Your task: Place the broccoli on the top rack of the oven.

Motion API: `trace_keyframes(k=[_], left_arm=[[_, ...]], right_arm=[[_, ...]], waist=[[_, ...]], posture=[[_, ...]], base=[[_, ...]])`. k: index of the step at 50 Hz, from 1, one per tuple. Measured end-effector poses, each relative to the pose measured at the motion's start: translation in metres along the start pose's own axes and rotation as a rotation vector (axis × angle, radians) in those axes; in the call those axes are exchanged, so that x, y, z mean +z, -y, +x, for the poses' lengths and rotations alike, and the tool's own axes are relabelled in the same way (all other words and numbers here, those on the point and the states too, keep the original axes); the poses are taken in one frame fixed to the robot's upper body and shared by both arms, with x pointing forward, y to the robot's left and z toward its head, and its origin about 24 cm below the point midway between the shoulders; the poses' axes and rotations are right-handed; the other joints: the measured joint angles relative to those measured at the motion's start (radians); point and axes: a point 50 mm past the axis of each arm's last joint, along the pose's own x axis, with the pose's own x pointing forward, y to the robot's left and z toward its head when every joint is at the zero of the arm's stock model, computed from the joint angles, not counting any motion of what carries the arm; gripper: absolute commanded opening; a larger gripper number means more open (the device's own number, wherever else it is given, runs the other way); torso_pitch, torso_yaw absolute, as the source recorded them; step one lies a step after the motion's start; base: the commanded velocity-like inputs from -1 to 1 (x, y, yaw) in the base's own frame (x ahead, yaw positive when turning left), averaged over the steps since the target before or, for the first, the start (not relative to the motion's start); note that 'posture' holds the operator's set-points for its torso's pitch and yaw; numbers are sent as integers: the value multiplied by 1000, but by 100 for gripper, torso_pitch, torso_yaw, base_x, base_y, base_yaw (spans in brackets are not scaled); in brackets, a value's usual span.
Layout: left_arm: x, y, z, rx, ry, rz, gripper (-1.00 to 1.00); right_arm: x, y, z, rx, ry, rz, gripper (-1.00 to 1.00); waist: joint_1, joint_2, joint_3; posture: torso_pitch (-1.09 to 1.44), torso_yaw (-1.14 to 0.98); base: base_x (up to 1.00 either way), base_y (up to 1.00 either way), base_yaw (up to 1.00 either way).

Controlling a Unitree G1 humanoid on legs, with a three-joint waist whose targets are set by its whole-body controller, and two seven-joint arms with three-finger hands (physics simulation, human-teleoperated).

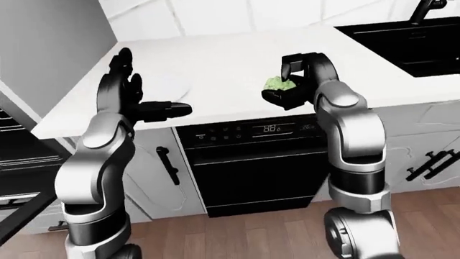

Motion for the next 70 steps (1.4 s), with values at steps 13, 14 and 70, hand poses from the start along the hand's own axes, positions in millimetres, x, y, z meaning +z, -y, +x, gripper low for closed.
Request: trace_keyframes(k=[13, 14, 70], left_arm=[[-4, 0, 2, 2, -25, 3, 100], [-4, 0, 1, 0, -22, 3, 100], [-5, -8, 1, 45, -13, 7, 100]], right_arm=[[2, 0, -1, 0, 23, -1, -100], [2, 1, -1, -5, 24, -1, -100], [-2, -13, 0, 69, 11, -29, -100]], waist=[[27, -63, -13], [27, -72, -12], [57, -58, -15]], posture=[[0, 0], [0, 0], [0, 0]], base=[[0, 0, 27], [0, 0, 100], [0, 0, 100]])
